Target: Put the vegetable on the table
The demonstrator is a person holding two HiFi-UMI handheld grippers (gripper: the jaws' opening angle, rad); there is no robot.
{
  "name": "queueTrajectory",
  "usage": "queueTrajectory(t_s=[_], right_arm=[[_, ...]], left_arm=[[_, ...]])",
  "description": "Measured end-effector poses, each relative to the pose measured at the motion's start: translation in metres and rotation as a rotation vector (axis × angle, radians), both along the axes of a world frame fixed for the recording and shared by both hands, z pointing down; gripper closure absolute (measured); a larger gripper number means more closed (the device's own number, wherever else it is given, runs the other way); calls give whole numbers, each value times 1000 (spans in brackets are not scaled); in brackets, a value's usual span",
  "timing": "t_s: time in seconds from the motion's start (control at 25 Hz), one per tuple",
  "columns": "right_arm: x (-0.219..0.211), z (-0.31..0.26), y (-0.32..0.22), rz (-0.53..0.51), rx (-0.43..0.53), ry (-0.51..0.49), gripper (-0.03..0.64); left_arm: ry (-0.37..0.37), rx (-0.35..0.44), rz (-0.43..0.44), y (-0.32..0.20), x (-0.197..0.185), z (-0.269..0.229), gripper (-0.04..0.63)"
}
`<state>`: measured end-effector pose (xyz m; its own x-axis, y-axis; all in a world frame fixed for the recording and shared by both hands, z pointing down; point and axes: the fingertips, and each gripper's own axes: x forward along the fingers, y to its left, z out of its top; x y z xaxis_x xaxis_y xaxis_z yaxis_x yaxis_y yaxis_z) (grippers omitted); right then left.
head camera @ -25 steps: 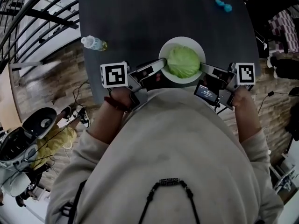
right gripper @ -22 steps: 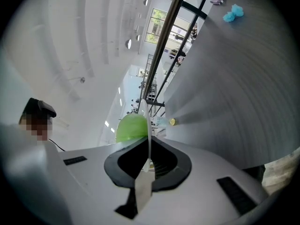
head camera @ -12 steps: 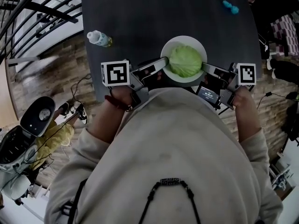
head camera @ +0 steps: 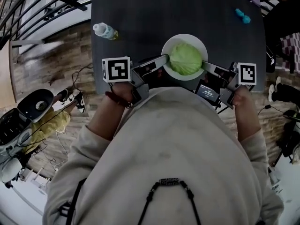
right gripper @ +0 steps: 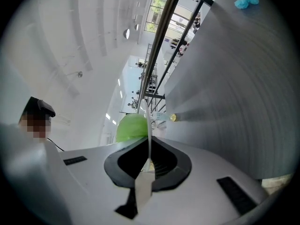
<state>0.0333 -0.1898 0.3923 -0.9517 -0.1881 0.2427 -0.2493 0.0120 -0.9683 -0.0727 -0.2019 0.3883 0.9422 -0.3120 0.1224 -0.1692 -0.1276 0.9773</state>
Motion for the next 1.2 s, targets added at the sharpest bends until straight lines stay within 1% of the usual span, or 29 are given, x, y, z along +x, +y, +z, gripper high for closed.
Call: queueTrajectory(t_s=[0.08,0.24,0.36,0.48,0.64,0.76,0.84,0.96,1.08,1.2], right_arm=[[0,2,1,-12,-3,-5,591],[4,7,-3,-33,-4,-3,591],[5,12,-7,-40,-12,-6,591],[4,16,-12,-46,-17,-13,591],[4,22,-10,-53,-20,-11,591],[-1,24,-17,-57,-26,-15,591],[-2,26,-17,-55,-37,-20,592],[-1,33,-22,-61,-34,-31,592],[-1,40,-22,-69,-38,-41,592],[-2,44,-23,-67,-51,-42,591]], left_arm=[[3,-21,-15,3,1,1,571],[-19,-29,-26,2,3,7,571],[-32,-16,-31,-3,4,12,571],[-26,-44,-48,-5,5,15,571],[-40,-39,-50,-3,5,20,571],[-62,-25,-49,-11,0,23,572],[-57,-30,-59,-12,-2,23,572],[-42,-64,-83,-14,0,29,572],[-62,-59,-85,-14,1,37,572],[-58,-69,-86,-15,1,39,572]])
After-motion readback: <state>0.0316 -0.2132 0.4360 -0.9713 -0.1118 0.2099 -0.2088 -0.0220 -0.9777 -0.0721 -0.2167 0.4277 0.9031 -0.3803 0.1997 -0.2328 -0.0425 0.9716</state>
